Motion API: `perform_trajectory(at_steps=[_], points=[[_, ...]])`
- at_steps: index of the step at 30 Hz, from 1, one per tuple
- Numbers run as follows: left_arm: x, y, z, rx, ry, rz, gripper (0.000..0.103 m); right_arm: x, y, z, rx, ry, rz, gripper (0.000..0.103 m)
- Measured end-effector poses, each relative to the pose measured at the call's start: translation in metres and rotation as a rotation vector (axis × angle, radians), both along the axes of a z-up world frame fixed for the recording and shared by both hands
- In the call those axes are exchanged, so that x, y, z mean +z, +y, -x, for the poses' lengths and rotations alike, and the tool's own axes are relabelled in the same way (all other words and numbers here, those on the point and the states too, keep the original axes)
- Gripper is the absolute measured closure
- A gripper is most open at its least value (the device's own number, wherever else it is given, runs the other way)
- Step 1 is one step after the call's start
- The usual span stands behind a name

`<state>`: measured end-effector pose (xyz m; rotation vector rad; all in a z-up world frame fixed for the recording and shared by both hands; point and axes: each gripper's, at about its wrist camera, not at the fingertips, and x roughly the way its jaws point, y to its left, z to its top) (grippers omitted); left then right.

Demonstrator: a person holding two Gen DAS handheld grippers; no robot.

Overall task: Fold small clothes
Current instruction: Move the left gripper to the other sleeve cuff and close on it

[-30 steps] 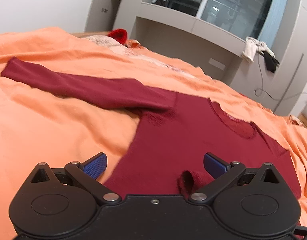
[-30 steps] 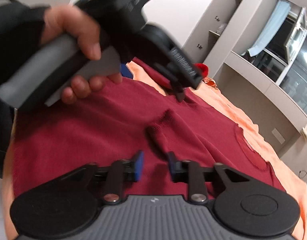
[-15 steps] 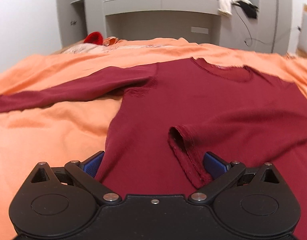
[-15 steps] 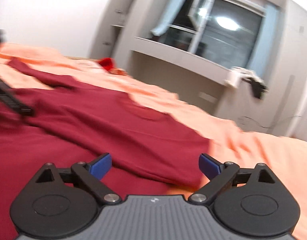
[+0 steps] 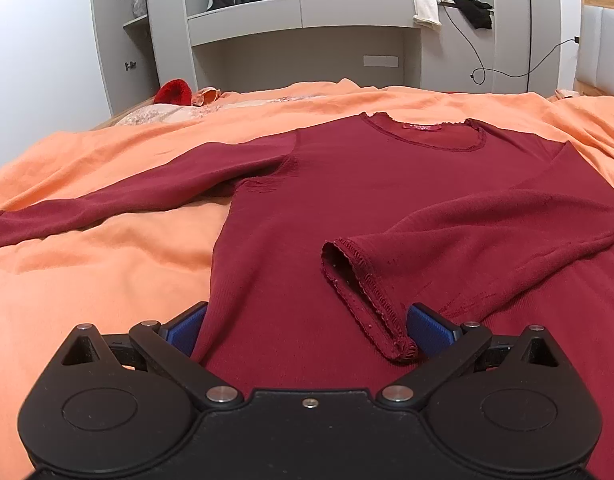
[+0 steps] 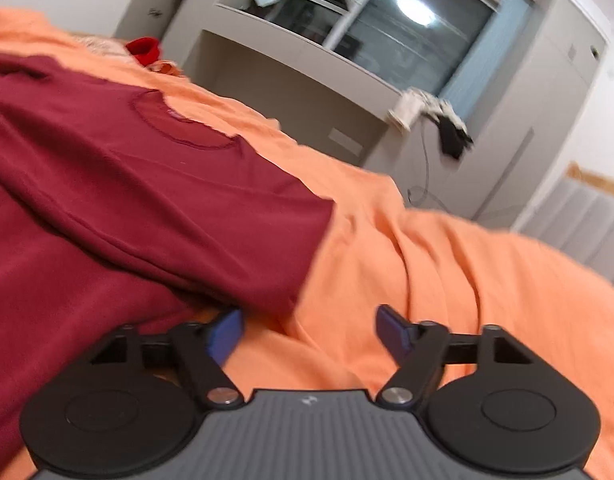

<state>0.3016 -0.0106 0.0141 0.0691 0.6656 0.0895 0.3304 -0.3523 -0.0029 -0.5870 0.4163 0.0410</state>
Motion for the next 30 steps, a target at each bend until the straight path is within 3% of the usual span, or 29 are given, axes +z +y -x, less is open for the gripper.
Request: perform_trajectory(at_steps=[1, 3, 4, 10, 16, 19, 21, 23, 25, 28, 30], points=[[0.000, 0.000, 0.000, -0.002, -0.002, -0.003, 0.001, -0.002, 0.003, -0.009, 0.007, 0.007, 0.009, 0.048], [0.000, -0.001, 0.001, -0.006, -0.003, -0.004, 0.001, -0.004, 0.005, -0.015, 0.008, 0.022, 0.013, 0.088], [-0.001, 0.000, 0.001, -0.009, -0.004, -0.003, 0.001, -0.004, 0.005, -0.017, 0.005, 0.018, 0.010, 0.092], [-0.001, -0.002, 0.007, -0.032, -0.006, -0.018, 0.001, 0.009, -0.016, -0.016, -0.041, 0.031, -0.127, 0.096], [0.000, -0.003, 0.009, -0.054, -0.001, -0.026, 0.001, 0.002, -0.008, -0.016, -0.031, 0.061, -0.085, 0.095], [0.005, 0.006, 0.009, -0.075, 0.000, 0.012, 0.001, 0.007, -0.011, -0.013, -0.029, 0.071, -0.111, 0.086], [0.011, 0.019, 0.017, -0.079, -0.052, 0.049, 0.001, 0.011, -0.013, -0.007, -0.026, 0.065, -0.130, 0.059], [0.017, 0.038, 0.028, -0.046, -0.138, 0.070, 0.001, 0.016, -0.015, 0.002, -0.014, 0.049, -0.136, 0.049], [0.020, 0.060, 0.037, 0.007, -0.211, 0.065, 0.001, 0.021, -0.017, 0.012, -0.003, 0.036, -0.152, 0.041], [0.020, 0.096, 0.039, 0.133, -0.241, 0.054, 0.001, 0.033, -0.022, 0.028, 0.021, 0.018, -0.234, 0.028], [0.021, 0.124, 0.038, 0.239, -0.243, 0.090, 0.001, 0.043, -0.023, 0.039, 0.053, -0.003, -0.321, 0.009]])
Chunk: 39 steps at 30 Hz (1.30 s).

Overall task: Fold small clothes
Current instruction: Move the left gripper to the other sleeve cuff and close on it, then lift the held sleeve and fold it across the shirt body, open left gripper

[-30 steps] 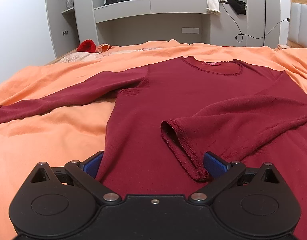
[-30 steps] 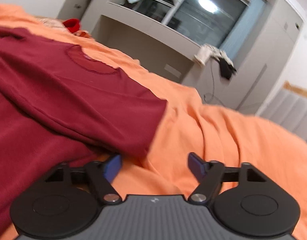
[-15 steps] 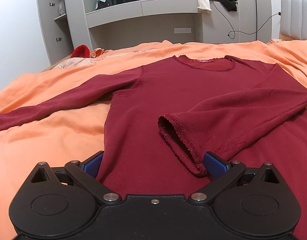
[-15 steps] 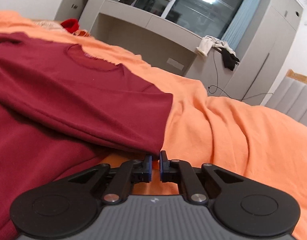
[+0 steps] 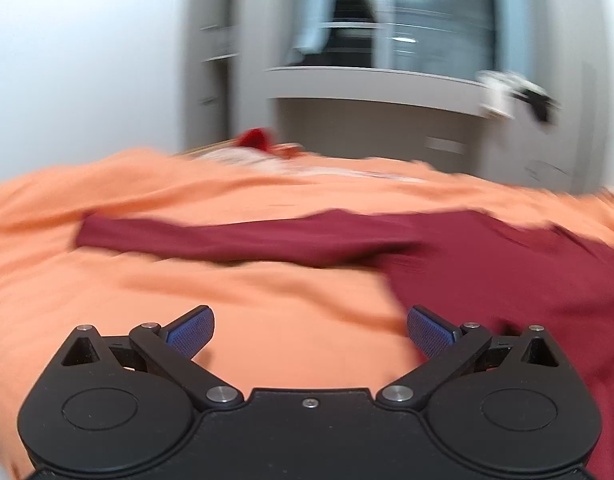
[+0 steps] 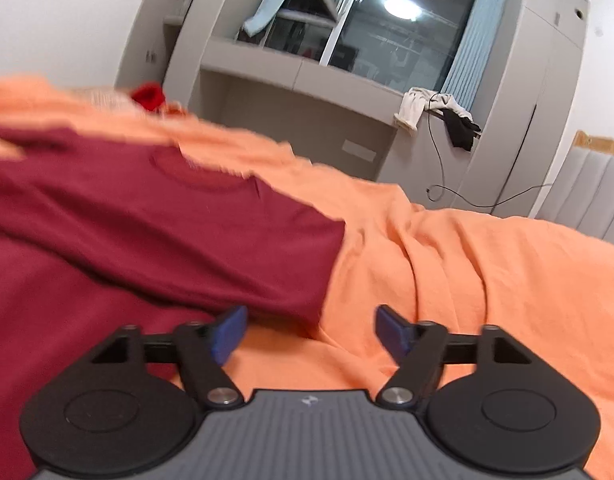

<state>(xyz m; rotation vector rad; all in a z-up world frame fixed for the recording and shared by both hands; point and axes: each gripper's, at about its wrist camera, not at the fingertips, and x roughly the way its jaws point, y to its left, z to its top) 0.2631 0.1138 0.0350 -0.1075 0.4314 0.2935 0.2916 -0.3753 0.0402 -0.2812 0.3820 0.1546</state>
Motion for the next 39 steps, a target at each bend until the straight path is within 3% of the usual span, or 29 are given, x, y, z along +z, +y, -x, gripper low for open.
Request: perform_trajectory(at_steps=[2, 6, 11, 17, 22, 25, 27, 28, 30, 31, 32, 35, 39], points=[[0.001, 0.027, 0.000, 0.088, -0.020, 0.075, 0.001, 0.009, 0.000, 0.010, 0.036, -0.032, -0.090, 0.000], [0.000, 0.072, -0.004, 0.182, -0.077, 0.224, 0.001, 0.016, 0.010, 0.013, 0.096, -0.047, -0.152, 0.000], [-0.003, 0.111, -0.025, 0.180, -0.098, 0.315, 0.001, 0.015, 0.019, 0.012, 0.131, -0.026, -0.213, 0.000], [-0.017, 0.166, -0.046, 0.266, -0.104, 0.535, 0.001, 0.006, 0.021, 0.005, 0.118, 0.013, -0.260, 0.000], [-0.026, 0.200, -0.072, 0.400, -0.155, 0.600, 0.001, -0.001, 0.021, -0.001, 0.106, 0.044, -0.281, 0.000], [-0.031, 0.206, -0.086, 0.471, -0.182, 0.566, 0.002, -0.002, 0.020, -0.002, 0.111, 0.059, -0.283, 0.000], [-0.031, 0.205, -0.092, 0.510, -0.184, 0.524, 0.009, -0.003, 0.022, -0.004, 0.116, 0.069, -0.280, 0.000], [-0.031, 0.206, -0.095, 0.540, -0.188, 0.510, 0.019, -0.004, 0.022, -0.004, 0.119, 0.075, -0.276, 0.000], [-0.032, 0.210, -0.095, 0.584, -0.203, 0.519, 0.045, -0.006, 0.024, -0.005, 0.127, 0.085, -0.269, 0.000], [-0.033, 0.214, -0.095, 0.604, -0.212, 0.540, 0.067, -0.007, 0.025, -0.006, 0.130, 0.090, -0.266, 0.000], [-0.035, 0.219, -0.093, 0.629, -0.221, 0.567, 0.081, -0.008, 0.026, -0.006, 0.131, 0.093, -0.262, 0.000], [-0.038, 0.226, -0.089, 0.637, -0.263, 0.618, 0.095, -0.008, 0.026, -0.005, 0.135, 0.096, -0.259, 0.000], [-0.021, 0.215, -0.085, 0.576, -0.327, 0.554, 0.098, -0.008, 0.025, -0.004, 0.127, 0.092, -0.265, 0.000]])
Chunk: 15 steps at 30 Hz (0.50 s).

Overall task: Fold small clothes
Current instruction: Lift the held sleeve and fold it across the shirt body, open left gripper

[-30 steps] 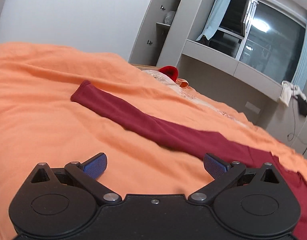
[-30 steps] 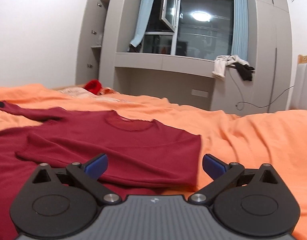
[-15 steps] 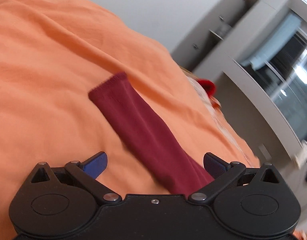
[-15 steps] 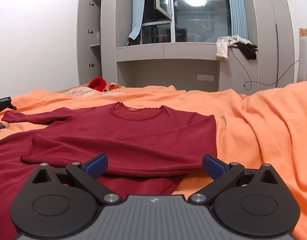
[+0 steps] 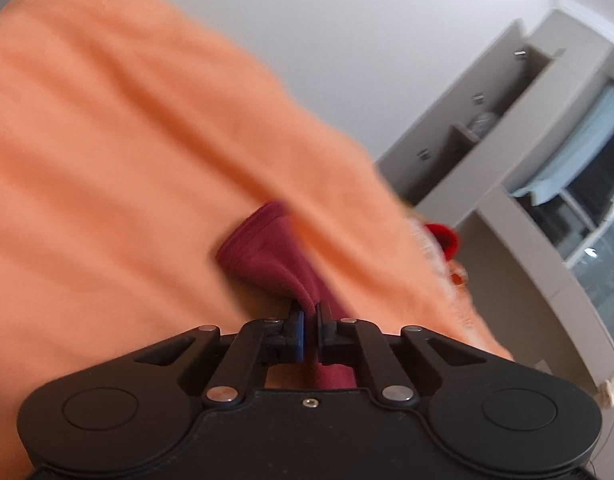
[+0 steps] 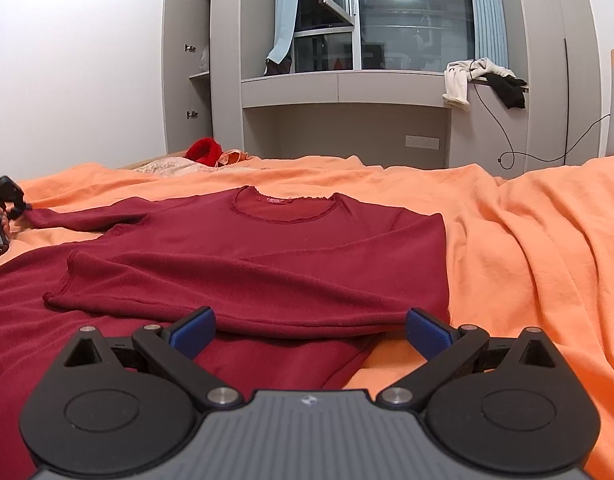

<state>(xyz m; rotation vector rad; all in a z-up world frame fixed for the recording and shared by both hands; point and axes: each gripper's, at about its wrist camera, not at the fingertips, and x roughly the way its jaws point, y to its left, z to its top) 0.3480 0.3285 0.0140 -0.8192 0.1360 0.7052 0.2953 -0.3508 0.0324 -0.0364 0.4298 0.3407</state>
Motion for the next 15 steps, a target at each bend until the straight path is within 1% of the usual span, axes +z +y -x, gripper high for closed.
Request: perform_trajectory(at_steps=[2, 3, 6, 7, 9, 13, 15], points=[[0.014, -0.014, 0.004, -0.045, -0.034, -0.073, 0.098, 0.000, 0.000, 0.000, -0.011, -0.004, 0.002, 0.000], [0.022, -0.022, 0.004, -0.069, -0.048, -0.122, 0.098, 0.000, 0.001, 0.001, -0.017, -0.006, 0.003, 0.000], [0.049, -0.054, 0.002, -0.149, -0.058, -0.297, 0.098, 0.001, 0.001, 0.002, -0.027, -0.016, 0.010, 0.000], [0.060, -0.069, 0.002, -0.191, -0.069, -0.359, 0.098, 0.001, 0.001, 0.003, -0.029, -0.021, 0.013, 0.000], [0.078, -0.095, 0.003, -0.271, -0.092, -0.453, 0.098, 0.001, 0.001, 0.004, -0.032, -0.028, 0.018, 0.000], [0.109, -0.168, 0.011, -0.456, -0.118, -0.679, 0.098, 0.002, 0.001, 0.006, -0.040, -0.038, 0.024, 0.000], [0.117, -0.206, 0.016, -0.528, -0.124, -0.768, 0.098, 0.002, 0.000, 0.007, -0.042, -0.044, 0.024, 0.000]])
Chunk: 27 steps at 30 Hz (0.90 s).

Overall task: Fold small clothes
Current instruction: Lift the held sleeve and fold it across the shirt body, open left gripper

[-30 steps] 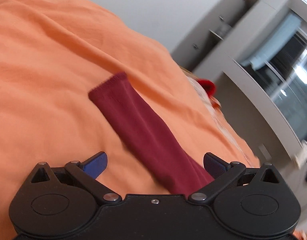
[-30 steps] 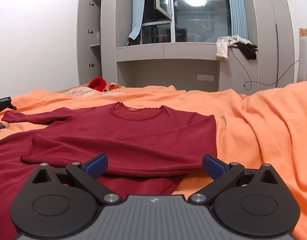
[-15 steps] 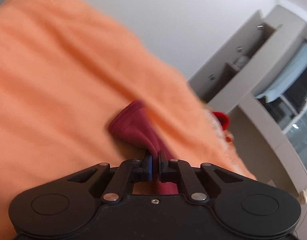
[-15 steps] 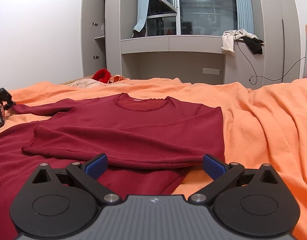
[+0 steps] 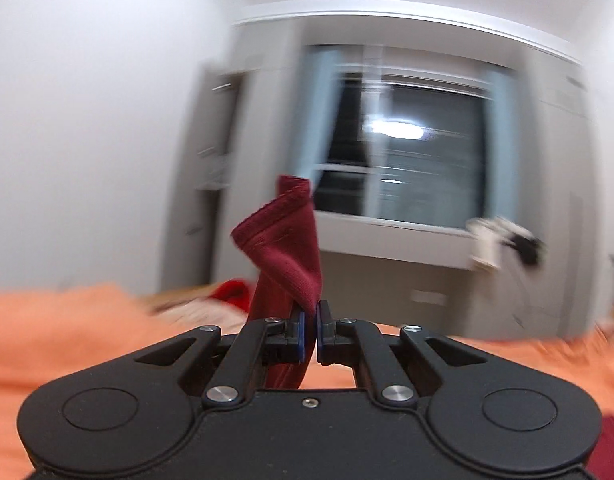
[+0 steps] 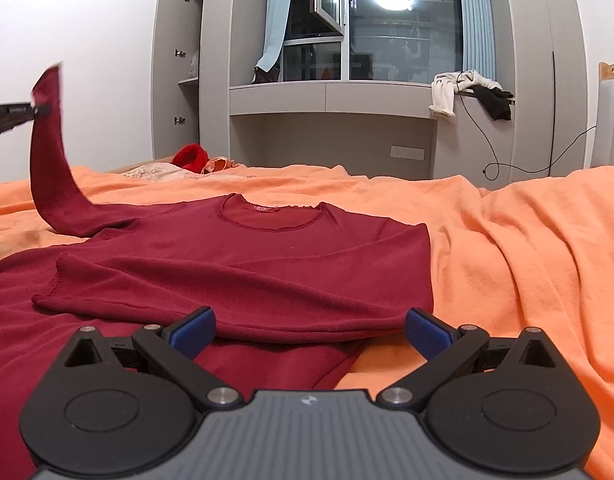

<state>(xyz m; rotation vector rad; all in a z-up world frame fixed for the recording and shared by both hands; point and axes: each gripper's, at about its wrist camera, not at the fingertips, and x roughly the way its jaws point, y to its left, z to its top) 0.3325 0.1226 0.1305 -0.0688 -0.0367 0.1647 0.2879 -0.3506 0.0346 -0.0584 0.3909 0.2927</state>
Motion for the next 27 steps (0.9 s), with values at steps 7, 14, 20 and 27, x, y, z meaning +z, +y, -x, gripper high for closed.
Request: perform_trajectory(at_steps=[7, 14, 20, 27], points=[[-0.021, -0.140, 0.016, -0.188, 0.103, -0.182, 0.098, 0.001, -0.001, 0.002, -0.026, -0.020, 0.016, 0.000], [-0.089, -0.233, 0.029, -0.390, 0.273, -0.339, 0.098, 0.006, -0.004, 0.009, -0.027, -0.059, 0.019, 0.000], [-0.123, -0.238, 0.051, -0.450, 0.346, -0.335, 0.095, 0.006, -0.001, 0.011, -0.018, -0.078, 0.051, 0.000], [-0.126, -0.211, 0.062, -0.582, 0.424, -0.266, 0.076, 0.004, 0.007, 0.016, -0.003, -0.117, 0.114, 0.000]])
